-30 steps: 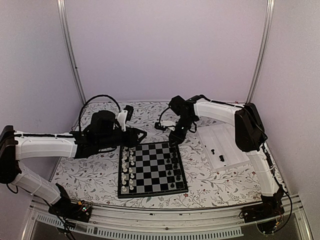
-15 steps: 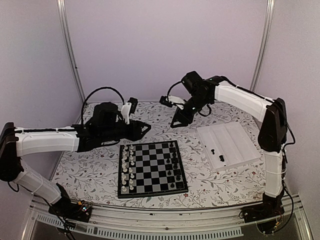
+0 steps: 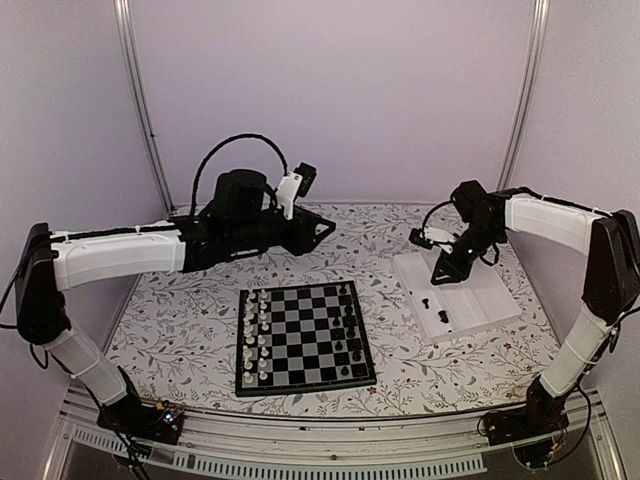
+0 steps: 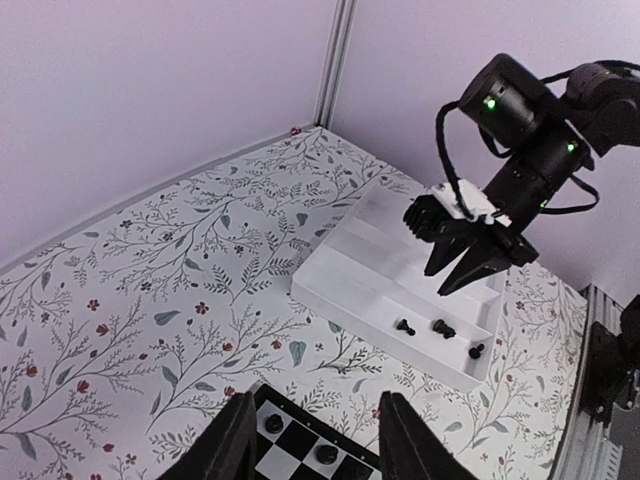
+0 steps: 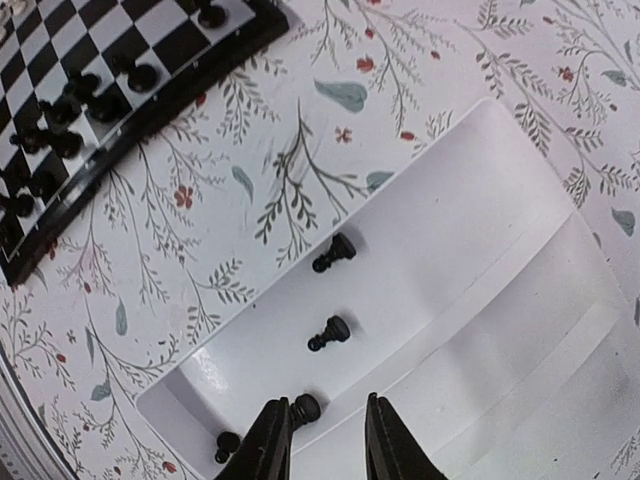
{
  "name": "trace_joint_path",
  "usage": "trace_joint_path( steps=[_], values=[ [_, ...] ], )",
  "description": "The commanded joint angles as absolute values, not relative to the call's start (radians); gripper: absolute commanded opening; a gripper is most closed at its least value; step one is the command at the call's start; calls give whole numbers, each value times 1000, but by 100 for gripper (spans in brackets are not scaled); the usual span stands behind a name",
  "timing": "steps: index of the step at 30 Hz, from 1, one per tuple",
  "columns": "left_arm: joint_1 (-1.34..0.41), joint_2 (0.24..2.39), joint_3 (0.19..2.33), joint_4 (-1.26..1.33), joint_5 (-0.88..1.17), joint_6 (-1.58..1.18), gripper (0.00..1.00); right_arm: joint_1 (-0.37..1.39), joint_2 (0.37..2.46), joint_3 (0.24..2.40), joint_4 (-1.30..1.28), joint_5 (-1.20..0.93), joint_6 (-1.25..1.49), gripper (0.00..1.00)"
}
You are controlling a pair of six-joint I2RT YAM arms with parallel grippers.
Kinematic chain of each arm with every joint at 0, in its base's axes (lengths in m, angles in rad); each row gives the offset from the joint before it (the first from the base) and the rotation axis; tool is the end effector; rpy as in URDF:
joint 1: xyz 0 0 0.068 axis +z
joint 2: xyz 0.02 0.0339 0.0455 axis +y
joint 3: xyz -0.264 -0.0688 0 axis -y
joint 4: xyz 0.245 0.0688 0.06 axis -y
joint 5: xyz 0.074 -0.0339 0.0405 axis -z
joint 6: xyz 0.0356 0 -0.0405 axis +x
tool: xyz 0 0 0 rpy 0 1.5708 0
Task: Set up the chess pieces on the board
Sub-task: Pick up the chess piece from the storage box.
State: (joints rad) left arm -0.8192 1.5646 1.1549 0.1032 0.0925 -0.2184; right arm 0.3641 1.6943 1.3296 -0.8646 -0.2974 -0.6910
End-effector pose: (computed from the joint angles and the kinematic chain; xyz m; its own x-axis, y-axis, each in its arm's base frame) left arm 0.2511 -0.2735 0.3019 -0.3718 0.0818 -0.9247 0.7243 0.6487 -0.2338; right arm 0.3131 0.1305 0.2424 -0.4031 -0.8057 -0.4340 -0.8942 0.4477 -0.0007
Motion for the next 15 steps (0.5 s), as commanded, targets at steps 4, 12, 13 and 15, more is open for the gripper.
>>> trace_joint_path(
  steps=[4, 12, 13, 15],
  values=[
    [-894, 1666, 1294, 40, 140, -105, 44, 345, 1671, 1187, -781, -260, -832, 23],
    [-922, 1719, 1369, -35, 135, -123, 44, 346, 1788, 1228, -736, -271, -840, 22],
    [-923, 1718, 1368, -35, 137, -127, 44, 345, 1801, 1236, -736, -268, -842, 21],
    [-925, 1718, 1368, -36, 137, -129, 44, 346, 1826, 1257, -752, -263, -845, 21]
  ],
)
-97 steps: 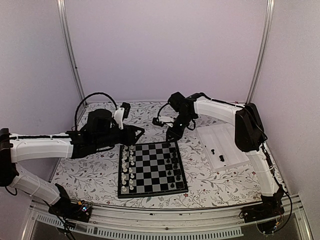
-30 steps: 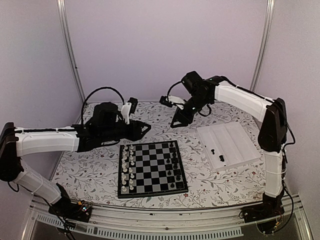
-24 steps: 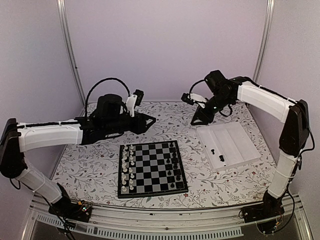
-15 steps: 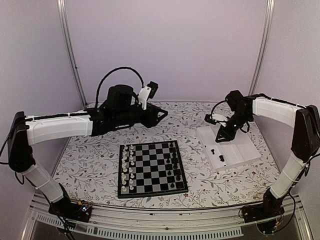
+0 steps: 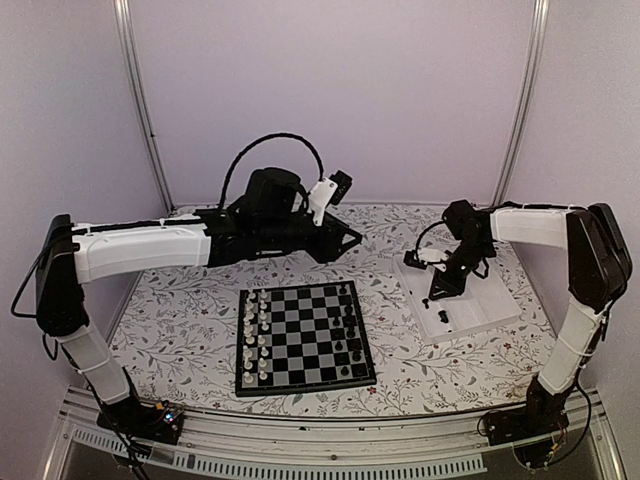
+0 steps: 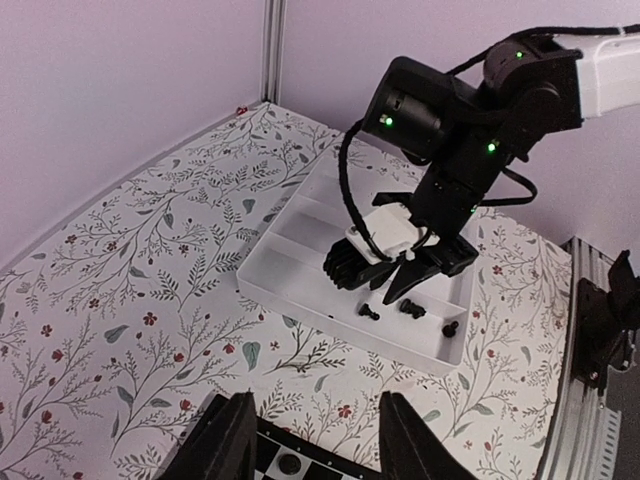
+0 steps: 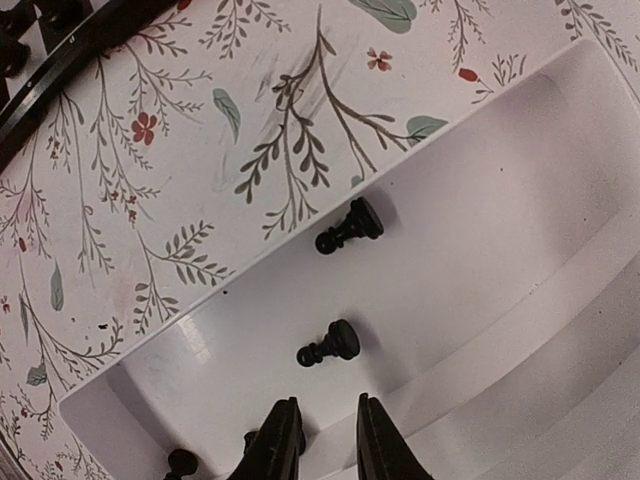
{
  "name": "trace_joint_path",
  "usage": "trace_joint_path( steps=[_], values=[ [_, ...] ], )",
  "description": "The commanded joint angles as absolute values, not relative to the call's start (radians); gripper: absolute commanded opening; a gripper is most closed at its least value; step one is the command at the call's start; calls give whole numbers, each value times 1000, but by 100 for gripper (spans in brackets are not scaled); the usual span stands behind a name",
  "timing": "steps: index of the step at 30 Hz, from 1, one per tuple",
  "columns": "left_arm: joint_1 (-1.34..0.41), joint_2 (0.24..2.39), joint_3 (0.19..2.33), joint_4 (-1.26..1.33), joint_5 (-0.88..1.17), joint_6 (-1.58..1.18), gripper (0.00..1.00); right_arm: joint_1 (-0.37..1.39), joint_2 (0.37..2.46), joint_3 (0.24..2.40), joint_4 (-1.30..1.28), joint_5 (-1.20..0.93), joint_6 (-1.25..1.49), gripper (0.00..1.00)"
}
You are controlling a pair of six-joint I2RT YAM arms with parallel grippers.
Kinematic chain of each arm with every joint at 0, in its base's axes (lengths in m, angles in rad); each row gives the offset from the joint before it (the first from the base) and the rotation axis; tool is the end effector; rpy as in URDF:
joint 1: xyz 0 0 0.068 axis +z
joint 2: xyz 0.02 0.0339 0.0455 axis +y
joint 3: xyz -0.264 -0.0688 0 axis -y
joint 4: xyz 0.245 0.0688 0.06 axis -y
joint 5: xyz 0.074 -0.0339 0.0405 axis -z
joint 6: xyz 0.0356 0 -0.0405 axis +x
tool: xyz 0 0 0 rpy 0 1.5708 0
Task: Set up the chess pieces on the board
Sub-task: Pick up the chess piece from the storage box.
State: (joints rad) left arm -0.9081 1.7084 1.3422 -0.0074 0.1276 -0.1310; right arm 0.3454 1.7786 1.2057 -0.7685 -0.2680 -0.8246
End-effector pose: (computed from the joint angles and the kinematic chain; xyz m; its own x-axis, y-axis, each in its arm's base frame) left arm 0.2476 -0.3246 0.3034 -0.3343 0.2177 -0.9170 0.8182 0.5500 -0.1677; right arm 0.3144 0.1231 0.1839 -0.3407 -0.8751 -0.3437 -0.9329 0.3600 0.0081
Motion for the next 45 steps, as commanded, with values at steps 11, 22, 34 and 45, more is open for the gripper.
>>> trace_joint_path(
  steps=[11, 22, 34, 45],
  values=[
    [-928, 1726, 1358, -33, 142, -128, 44, 386, 1759, 1214, -856, -183, -865, 22],
    [-928, 1723, 1318, -17, 154, -133, 44, 486, 1659, 1052, -819, -7, -975, 43],
    [-928, 1682, 1264, 31, 144, -148, 44, 494, 1751, 1008, -637, 169, -1030, 41],
    [-928, 1684, 1258, 26, 142, -150, 45, 481, 1828, 1152, -616, 11, -941, 26]
  ],
)
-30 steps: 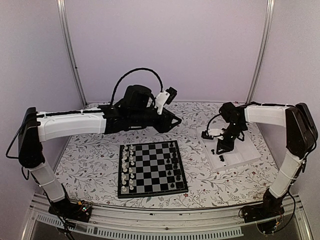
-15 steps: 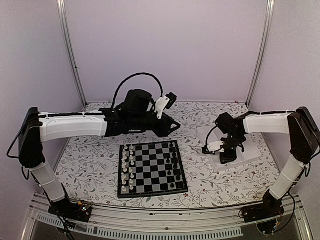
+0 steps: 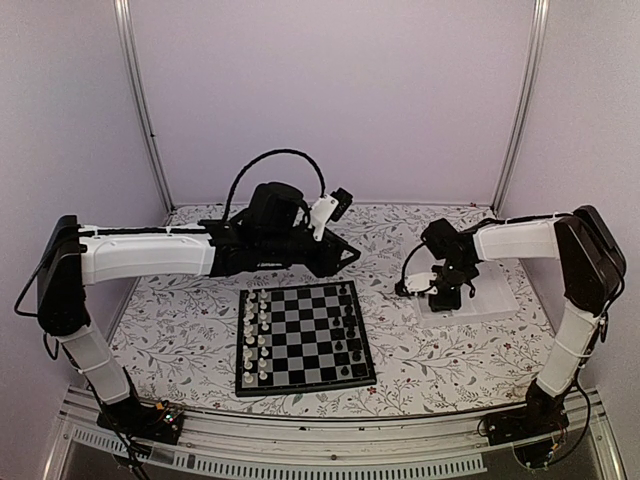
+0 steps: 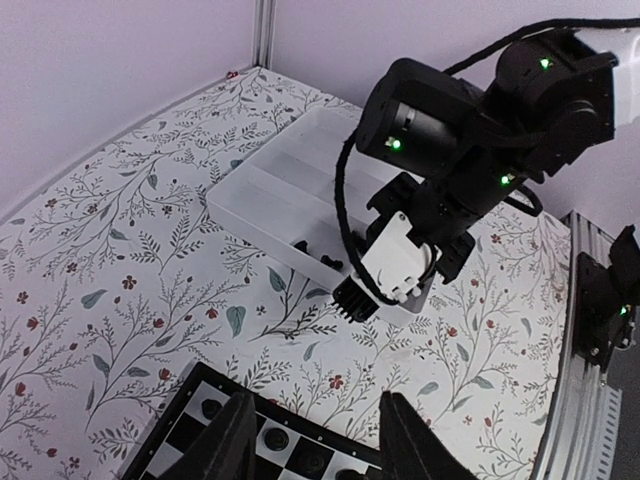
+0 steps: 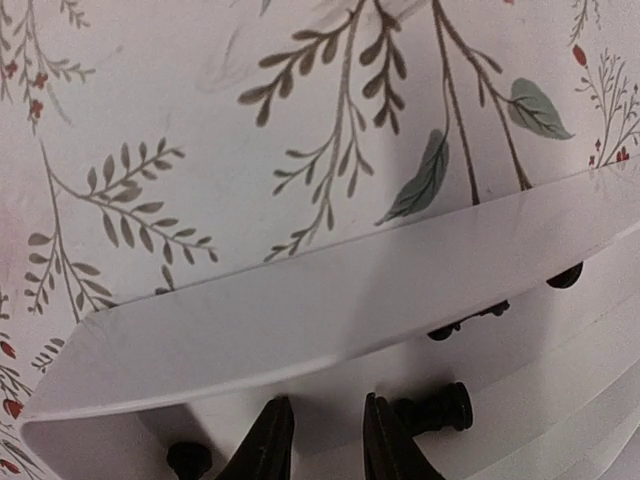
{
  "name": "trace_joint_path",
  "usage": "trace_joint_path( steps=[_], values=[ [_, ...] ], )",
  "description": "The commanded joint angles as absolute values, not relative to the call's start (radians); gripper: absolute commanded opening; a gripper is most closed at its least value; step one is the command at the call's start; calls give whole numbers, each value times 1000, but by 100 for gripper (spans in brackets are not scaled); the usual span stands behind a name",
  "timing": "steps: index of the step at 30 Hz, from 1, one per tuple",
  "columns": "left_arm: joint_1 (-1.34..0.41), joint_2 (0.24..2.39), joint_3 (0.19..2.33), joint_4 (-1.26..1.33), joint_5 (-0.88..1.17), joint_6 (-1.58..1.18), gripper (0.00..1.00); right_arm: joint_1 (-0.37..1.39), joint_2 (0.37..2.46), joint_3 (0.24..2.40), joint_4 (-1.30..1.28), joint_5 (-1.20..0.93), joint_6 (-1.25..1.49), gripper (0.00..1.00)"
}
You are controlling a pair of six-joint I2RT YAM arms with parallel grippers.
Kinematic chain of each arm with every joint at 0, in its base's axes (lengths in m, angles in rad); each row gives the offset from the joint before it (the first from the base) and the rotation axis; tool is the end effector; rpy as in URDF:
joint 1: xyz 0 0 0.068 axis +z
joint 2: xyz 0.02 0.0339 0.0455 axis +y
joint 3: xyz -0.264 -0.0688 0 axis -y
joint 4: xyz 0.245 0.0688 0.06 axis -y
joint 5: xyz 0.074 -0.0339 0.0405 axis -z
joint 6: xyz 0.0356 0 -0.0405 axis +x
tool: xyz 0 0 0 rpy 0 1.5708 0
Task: Set up the chess pieces on the board
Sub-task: Pick up the chess piece from the storage box.
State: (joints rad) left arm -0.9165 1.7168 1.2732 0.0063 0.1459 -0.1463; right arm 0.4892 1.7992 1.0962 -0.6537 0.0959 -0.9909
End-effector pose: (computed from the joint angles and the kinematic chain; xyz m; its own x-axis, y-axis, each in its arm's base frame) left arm 0.2420 -0.3240 0.2775 -0.3811 0.2599 -0.8872 0.8184 0.5413 -0.1930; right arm 0.2918 0.1515 0.1511 -0.0964 -0.9946 -0.0381 -0.9680 0.1026 -0.2290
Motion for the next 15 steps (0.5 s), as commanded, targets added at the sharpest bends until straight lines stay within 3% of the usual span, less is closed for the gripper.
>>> trace_joint_path(
  steps=[1, 7, 15],
  values=[
    [-928, 1684, 1257, 25, 139, -150, 44, 480, 1828, 1160, -616, -5, -931, 26],
    [-928, 1683, 1249, 28, 132, -150, 45, 447, 1769, 1201, -607, -98, -902, 28],
    [-926, 1690, 1255, 28, 130, -178, 45, 413, 1820, 1250, -651, -66, -851, 29]
  ],
)
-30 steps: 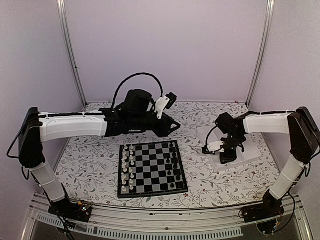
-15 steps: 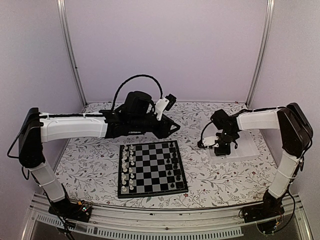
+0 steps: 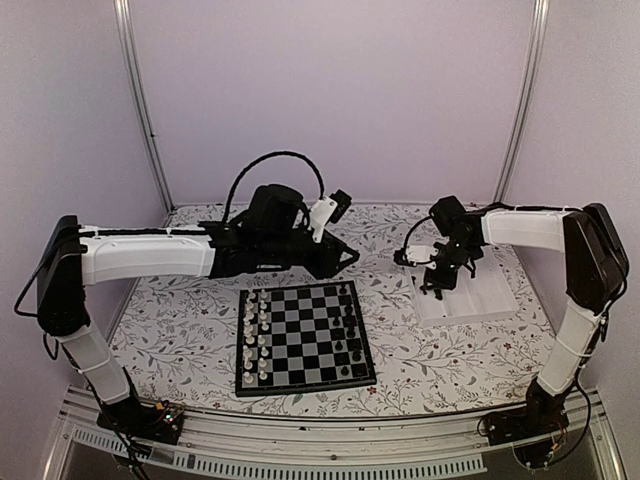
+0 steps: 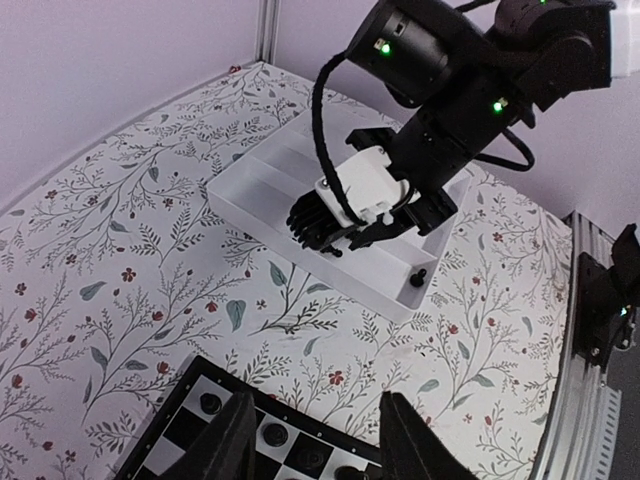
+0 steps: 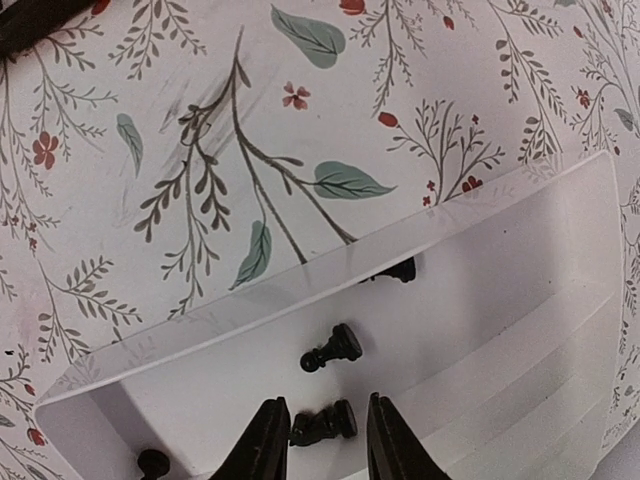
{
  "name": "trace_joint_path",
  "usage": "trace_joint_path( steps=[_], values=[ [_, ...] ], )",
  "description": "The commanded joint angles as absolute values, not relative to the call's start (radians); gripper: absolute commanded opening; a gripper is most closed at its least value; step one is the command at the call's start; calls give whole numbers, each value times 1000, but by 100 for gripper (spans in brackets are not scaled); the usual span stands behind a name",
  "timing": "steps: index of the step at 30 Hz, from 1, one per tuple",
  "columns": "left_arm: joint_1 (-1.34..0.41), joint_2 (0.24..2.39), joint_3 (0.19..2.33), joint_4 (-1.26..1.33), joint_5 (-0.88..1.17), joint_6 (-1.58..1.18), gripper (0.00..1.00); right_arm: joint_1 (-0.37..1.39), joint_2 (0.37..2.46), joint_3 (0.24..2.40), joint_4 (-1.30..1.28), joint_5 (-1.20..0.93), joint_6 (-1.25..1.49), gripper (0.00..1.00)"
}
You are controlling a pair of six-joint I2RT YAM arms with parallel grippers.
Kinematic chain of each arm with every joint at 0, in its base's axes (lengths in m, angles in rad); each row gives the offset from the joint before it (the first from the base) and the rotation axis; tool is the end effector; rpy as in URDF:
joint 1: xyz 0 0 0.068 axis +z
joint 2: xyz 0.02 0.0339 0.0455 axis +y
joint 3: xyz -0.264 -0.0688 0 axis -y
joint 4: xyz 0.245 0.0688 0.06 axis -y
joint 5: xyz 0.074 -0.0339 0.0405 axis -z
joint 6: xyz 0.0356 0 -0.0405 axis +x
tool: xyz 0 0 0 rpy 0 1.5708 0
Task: Set up the chess pieces on the board
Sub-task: Pick up the chess piece from the storage box.
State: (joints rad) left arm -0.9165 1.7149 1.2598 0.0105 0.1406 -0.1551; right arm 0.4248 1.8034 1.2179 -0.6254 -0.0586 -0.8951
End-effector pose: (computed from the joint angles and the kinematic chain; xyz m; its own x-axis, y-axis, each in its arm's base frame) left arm 0.2413 -0.3228 0.2740 -0.3919 0.2596 -0.8826 0.8119 0.5489 -0.1990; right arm 0.3242 0.1489 0.1825 -0.1977 -0.9443 -0.2630 -0.9345 0.2626 -0.2405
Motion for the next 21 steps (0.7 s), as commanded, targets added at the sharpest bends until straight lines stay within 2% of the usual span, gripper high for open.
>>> trace_joint_path(
  steps=[1, 21],
  values=[
    [-925, 1689, 1254, 28, 132, -181, 45, 413, 1826, 1249, -652, -63, -848, 30],
    [-926, 1678, 1236, 38, 150, -220, 45, 384, 1974, 1357, -671, -131, -724, 30]
  ],
)
